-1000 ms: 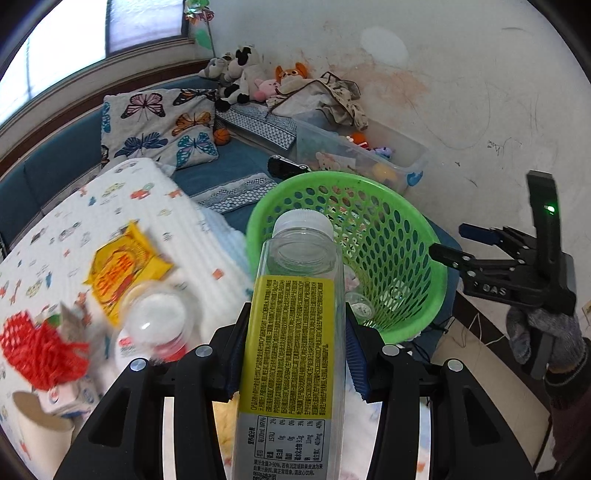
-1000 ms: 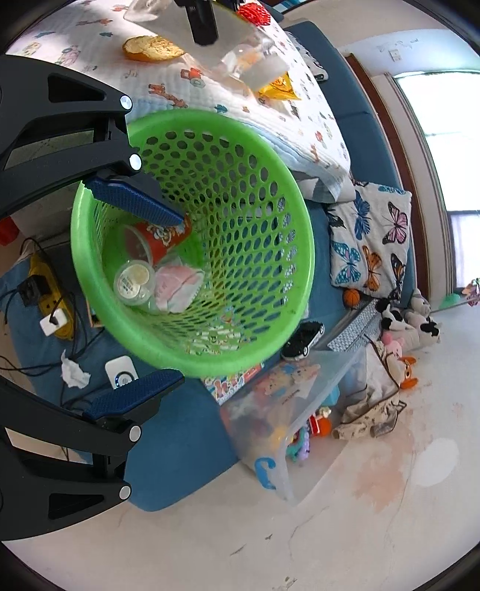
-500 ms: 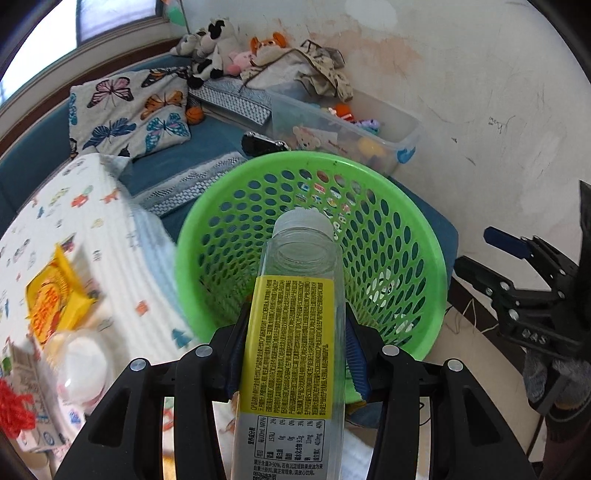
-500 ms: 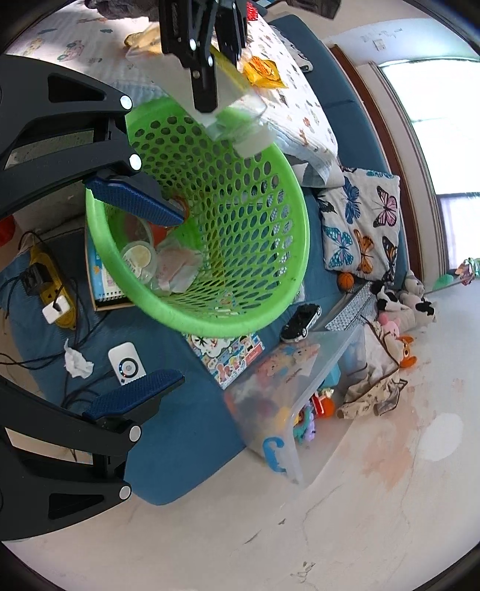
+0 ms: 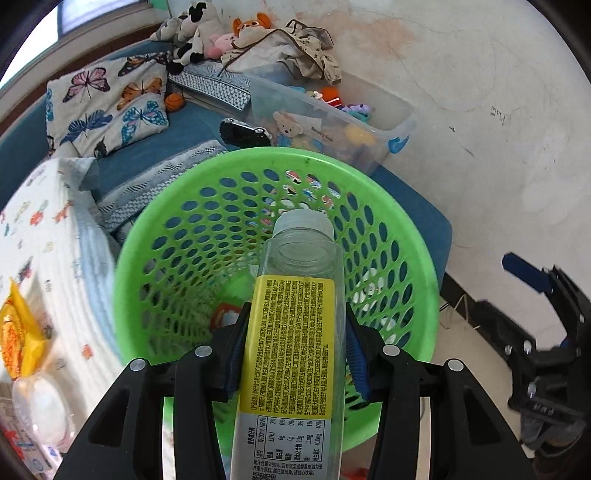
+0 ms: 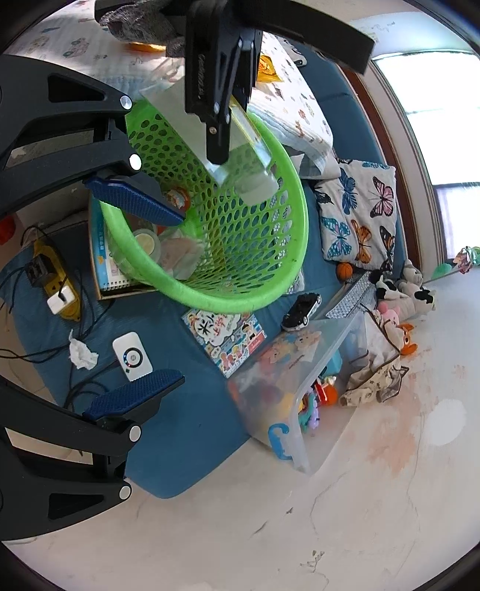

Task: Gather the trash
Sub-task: 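Lower the yellow-label bottle into the green basket and open the left tool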

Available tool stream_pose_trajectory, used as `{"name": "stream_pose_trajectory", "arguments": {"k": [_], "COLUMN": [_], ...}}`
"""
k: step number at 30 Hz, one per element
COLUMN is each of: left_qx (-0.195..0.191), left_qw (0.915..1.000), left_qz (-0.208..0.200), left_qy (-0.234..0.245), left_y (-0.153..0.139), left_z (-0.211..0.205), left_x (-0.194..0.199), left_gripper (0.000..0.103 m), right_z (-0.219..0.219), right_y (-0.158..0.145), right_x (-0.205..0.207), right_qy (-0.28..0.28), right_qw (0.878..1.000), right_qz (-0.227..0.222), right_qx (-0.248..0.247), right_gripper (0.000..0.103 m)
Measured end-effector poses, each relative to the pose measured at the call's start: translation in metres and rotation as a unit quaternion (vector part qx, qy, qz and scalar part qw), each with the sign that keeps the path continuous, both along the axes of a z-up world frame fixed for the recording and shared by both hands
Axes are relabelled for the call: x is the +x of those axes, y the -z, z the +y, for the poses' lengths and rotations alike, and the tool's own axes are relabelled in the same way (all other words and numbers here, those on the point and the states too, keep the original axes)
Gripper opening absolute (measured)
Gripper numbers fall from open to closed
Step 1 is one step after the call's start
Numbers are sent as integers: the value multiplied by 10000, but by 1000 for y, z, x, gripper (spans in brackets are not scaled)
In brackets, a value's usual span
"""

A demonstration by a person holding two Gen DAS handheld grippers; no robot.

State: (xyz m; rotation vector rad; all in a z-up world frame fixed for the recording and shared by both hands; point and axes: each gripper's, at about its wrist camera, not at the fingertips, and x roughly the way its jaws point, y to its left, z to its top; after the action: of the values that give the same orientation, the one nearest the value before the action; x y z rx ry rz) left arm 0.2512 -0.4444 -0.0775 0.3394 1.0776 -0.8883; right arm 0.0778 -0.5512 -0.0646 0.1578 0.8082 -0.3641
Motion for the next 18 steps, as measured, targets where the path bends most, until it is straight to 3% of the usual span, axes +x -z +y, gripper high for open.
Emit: {"name": "stream_pose_trajectory", "arguments": {"k": [6, 8, 18], "left_qx": [-251, -404, -689], "left_qw": [9989, 9983, 9976], "left_qz": [393, 413, 72], "left_qy": [-105, -96, -79], "left_y": [1, -1, -30], "left_z": [-12, -11, 29], "left_x": [5, 2, -16], "left_gripper": [45, 51, 52], "right_z": [-3, -5, 17], "right_y": [-7, -8, -13], "right_x": [-10, -13, -15], "right_qy": [68, 94, -105], "right_qw": [9999, 9999, 9998], "right_qz": [-36, -48, -117], "right_qx": [-82, -95, -95], "right_gripper": [79, 79, 79]}}
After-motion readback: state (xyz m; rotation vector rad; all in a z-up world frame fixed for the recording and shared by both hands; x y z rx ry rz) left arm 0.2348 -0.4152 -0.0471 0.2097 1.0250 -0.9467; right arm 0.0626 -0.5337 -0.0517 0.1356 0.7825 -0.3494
